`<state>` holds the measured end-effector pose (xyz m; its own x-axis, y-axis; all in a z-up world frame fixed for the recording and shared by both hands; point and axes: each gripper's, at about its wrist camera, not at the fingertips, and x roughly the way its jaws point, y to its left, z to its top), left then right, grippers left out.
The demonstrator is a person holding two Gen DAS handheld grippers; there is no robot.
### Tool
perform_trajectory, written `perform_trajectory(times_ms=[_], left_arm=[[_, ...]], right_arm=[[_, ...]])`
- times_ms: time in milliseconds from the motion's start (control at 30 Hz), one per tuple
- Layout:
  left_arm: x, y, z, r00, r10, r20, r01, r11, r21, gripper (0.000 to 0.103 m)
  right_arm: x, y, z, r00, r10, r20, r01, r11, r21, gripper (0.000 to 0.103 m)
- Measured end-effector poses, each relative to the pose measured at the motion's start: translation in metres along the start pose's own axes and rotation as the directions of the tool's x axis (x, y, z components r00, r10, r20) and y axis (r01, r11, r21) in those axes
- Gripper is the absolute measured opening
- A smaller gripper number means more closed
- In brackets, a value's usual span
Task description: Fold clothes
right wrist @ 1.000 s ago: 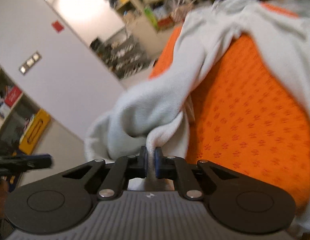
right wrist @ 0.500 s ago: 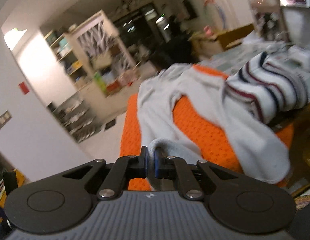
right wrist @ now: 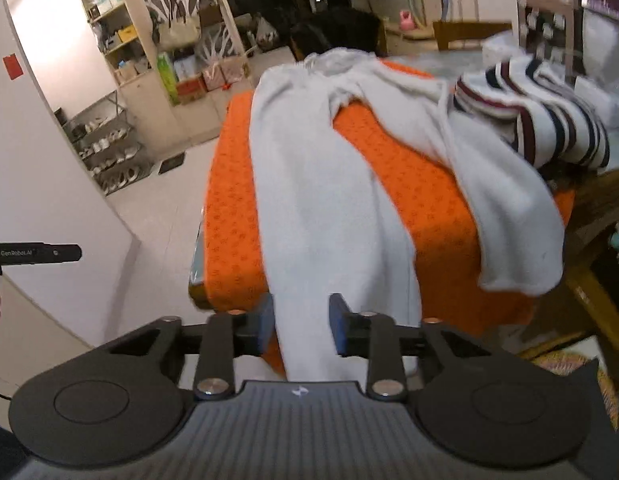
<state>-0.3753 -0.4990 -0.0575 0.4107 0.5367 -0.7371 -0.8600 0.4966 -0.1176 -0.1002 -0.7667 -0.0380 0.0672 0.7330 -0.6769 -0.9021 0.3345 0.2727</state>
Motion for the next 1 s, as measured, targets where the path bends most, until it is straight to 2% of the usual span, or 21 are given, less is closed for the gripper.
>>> perform_trajectory(times_ms=[133,267,433,500,700,833,1000], left_arm=[[0.031,0.025,0.034,1.0,0.006,0.004,-0.006,1.0,0.02,0.058],[0.067,0.043,0.079,1.0,-0.018,0.009,0.017,0.998,0.066,0.059],[0.117,0.047,0.149,0.997,-0.071,-0.027,0.075,0.985,0.158,0.06],[0.136,0.042,0.176,0.994,-0.103,-0.036,0.108,0.974,0.199,0.063],[0.189,0.011,0.241,0.975,-0.216,-0.058,0.223,0.922,0.315,0.067],[0.231,-0.017,0.273,0.953,-0.29,-0.084,0.299,0.874,0.384,0.068],[0.292,-0.054,0.303,0.926,-0.351,-0.137,0.375,0.819,0.435,0.068]], right_arm=[[0.02,0.007,0.016,0.999,-0.022,0.035,0.021,0.999,0.025,0.039],[0.058,0.005,0.039,0.995,-0.066,0.073,0.06,0.995,0.077,0.039],[0.107,0.002,0.068,0.984,-0.153,0.096,0.133,0.974,0.186,0.039],[0.125,-0.001,0.079,0.974,-0.202,0.099,0.175,0.956,0.234,0.039],[0.162,-0.004,0.097,0.951,-0.303,0.06,0.269,0.907,0.324,0.039],[0.176,-0.001,0.098,0.932,-0.36,0.037,0.323,0.873,0.365,0.039],[0.19,0.006,0.093,0.898,-0.44,0.016,0.39,0.812,0.435,0.04]])
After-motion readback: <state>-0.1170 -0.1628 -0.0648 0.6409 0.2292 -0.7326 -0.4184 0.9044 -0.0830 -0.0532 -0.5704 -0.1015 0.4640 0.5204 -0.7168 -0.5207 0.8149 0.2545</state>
